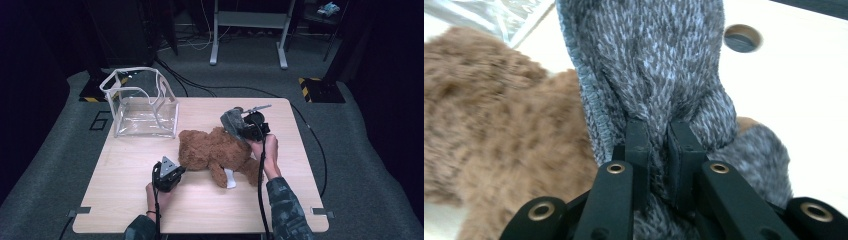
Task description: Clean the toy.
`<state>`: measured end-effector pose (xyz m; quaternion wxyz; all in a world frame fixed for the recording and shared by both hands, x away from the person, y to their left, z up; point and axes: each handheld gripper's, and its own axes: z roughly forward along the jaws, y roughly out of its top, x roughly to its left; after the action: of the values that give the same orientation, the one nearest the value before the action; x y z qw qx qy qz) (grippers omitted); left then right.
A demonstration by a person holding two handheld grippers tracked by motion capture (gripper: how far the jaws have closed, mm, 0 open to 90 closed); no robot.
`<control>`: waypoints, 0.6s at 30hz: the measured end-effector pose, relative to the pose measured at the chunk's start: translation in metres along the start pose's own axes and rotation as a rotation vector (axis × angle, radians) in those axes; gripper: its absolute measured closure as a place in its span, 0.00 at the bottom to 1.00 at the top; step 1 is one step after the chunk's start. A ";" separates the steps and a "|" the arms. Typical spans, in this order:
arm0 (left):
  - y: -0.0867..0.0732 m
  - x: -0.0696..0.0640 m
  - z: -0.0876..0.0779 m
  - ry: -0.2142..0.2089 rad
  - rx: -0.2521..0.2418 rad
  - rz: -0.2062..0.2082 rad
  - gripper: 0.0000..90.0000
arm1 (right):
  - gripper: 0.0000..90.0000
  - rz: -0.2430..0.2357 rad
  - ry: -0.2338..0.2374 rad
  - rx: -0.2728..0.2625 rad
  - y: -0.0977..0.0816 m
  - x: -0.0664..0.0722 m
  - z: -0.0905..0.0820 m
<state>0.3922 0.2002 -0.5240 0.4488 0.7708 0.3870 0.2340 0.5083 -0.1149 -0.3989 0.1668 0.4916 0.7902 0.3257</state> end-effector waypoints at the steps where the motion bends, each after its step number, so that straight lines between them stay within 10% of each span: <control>1: 0.000 0.000 0.000 0.000 -0.001 -0.001 0.99 | 0.91 0.004 0.000 -0.007 0.000 -0.001 -0.004; 11: 0.000 0.000 0.000 0.003 -0.007 -0.002 0.99 | 0.91 -0.054 0.135 -0.112 0.017 0.033 -0.043; 18: 0.000 0.001 0.000 -0.003 -0.008 -0.006 0.99 | 0.90 -0.070 0.178 0.015 0.003 0.040 -0.007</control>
<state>0.3922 0.2009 -0.5239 0.4531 0.7682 0.3877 0.2329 0.4878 -0.0815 -0.3896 0.1035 0.4337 0.8211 0.3563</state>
